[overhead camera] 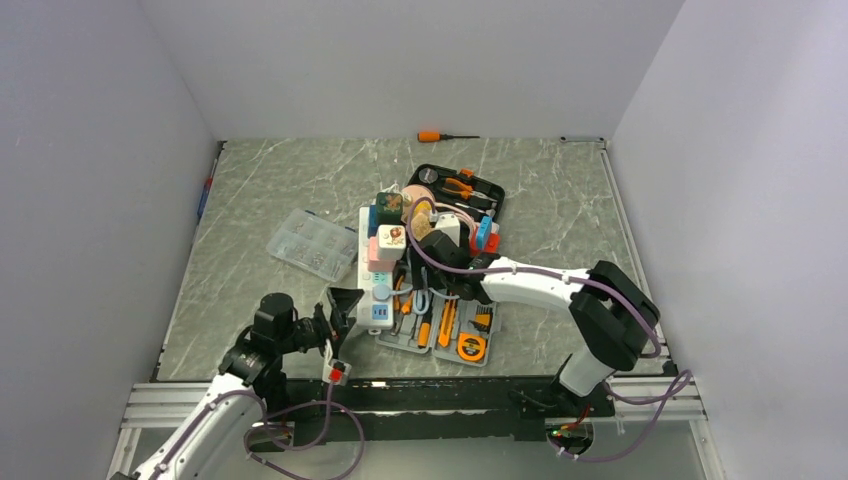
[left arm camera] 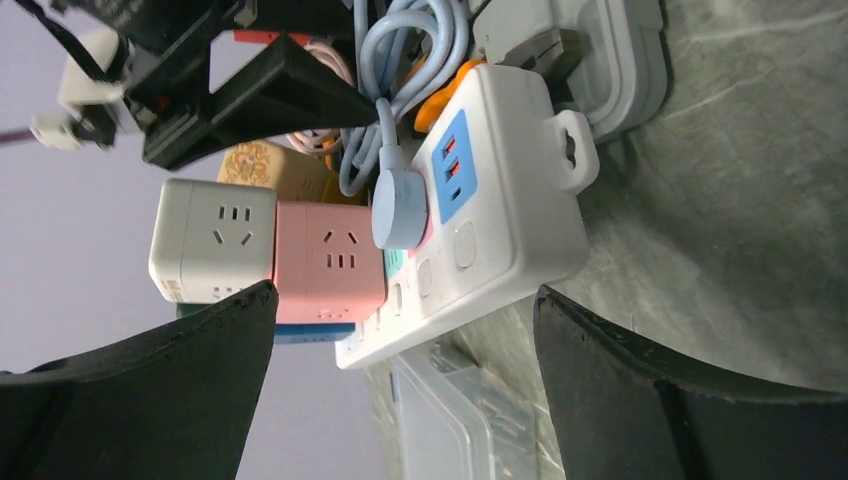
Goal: Pull the plug off the socket
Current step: Pick up the socket from the center of the board.
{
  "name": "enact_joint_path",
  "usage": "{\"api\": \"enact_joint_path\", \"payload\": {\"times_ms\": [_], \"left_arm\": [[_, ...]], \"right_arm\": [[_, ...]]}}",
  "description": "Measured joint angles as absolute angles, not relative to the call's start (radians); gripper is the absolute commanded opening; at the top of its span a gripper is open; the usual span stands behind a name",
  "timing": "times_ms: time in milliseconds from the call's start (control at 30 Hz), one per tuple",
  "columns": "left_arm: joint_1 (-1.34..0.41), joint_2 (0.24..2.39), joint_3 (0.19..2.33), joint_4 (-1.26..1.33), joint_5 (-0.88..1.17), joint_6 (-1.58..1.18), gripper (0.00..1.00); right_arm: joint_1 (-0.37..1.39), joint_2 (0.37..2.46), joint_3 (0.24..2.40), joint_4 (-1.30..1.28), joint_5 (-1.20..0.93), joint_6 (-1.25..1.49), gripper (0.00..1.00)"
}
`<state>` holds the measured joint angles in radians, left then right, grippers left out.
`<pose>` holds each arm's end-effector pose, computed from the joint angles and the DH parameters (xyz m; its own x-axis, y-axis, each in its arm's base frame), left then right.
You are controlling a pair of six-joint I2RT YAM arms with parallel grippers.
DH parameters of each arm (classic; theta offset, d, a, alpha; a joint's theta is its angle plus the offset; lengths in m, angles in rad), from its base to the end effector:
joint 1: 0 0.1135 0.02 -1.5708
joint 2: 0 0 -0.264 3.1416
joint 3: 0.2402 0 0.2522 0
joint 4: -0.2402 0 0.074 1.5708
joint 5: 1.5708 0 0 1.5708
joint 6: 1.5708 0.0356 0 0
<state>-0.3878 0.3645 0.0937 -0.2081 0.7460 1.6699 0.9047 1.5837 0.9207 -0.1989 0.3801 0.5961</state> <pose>0.0967 -0.0656 0.1537 0.8735 0.4326 -0.2234 0.3418 -0.2181 0.9141 0.2100 0.2459 0.1927 -0.7143 -0.0651 -0.6968 -0.2173 0.9671 0.1324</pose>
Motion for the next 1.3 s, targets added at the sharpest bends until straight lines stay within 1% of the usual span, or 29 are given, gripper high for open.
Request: {"api": "enact_joint_path", "payload": {"times_ms": [133,233,333,400,500,600,667,800,867,933,1033,1100,1133,1167,1200,1233,1300], "left_arm": [[-0.388,0.443,0.059,-0.107,0.764,1.756,0.99],[-0.393,0.546,0.037,-0.020,0.794,1.814,0.99],[-0.397,0.644,0.036,0.053,0.816,1.864,0.99],[-0.397,0.706,0.036,0.114,0.825,1.894,0.98],[-0.397,0.784,0.036,0.187,0.828,1.928,0.93],[-0.399,0.852,0.039,0.244,0.825,1.957,0.83],[-0.399,0.897,0.040,0.277,0.822,1.975,0.74],[-0.410,0.975,0.041,0.331,0.804,1.979,0.44],[-0.420,1.009,0.041,0.371,0.793,1.971,0.34],[-0.430,1.039,0.043,0.445,0.787,1.967,0.27],[-0.439,1.079,0.064,0.520,0.769,1.935,0.19],[-0.443,1.092,0.088,0.535,0.750,1.913,0.14],[-0.443,1.092,0.099,0.534,0.740,1.902,0.10],[-0.444,1.092,0.114,0.533,0.728,1.886,0.07],[-0.444,1.095,0.129,0.532,0.716,1.869,0.04],[-0.444,1.100,0.142,0.532,0.706,1.855,0.00],[-0.444,1.113,0.166,0.534,0.683,1.835,0.00]], "right_arm": [[0.891,1.613,0.944,-0.192,0.355,0.606,0.84],[0.891,1.612,0.955,-0.191,0.339,0.606,0.84],[0.891,1.616,0.968,-0.192,0.334,0.607,0.80],[0.890,1.638,0.990,-0.193,0.334,0.613,0.79],[0.887,1.686,1.012,-0.189,0.331,0.623,0.77],[0.889,1.726,1.024,-0.194,0.333,0.638,0.74],[0.894,1.745,1.044,-0.193,0.339,0.641,0.71],[0.892,1.754,1.053,-0.191,0.340,0.652,0.60],[0.891,1.754,1.053,-0.187,0.339,0.658,0.52],[0.886,1.754,1.051,-0.186,0.341,0.666,0.44],[0.878,1.750,1.044,-0.176,0.347,0.674,0.30],[0.877,1.744,1.042,-0.159,0.360,0.672,0.25],[0.875,1.738,1.042,-0.154,0.366,0.666,0.25],[0.871,1.729,1.043,-0.148,0.369,0.661,0.28],[0.868,1.719,1.044,-0.145,0.377,0.654,0.38],[0.865,1.711,1.045,-0.145,0.383,0.648,0.53],[0.855,1.691,1.050,-0.154,0.389,0.631,0.83]]}}
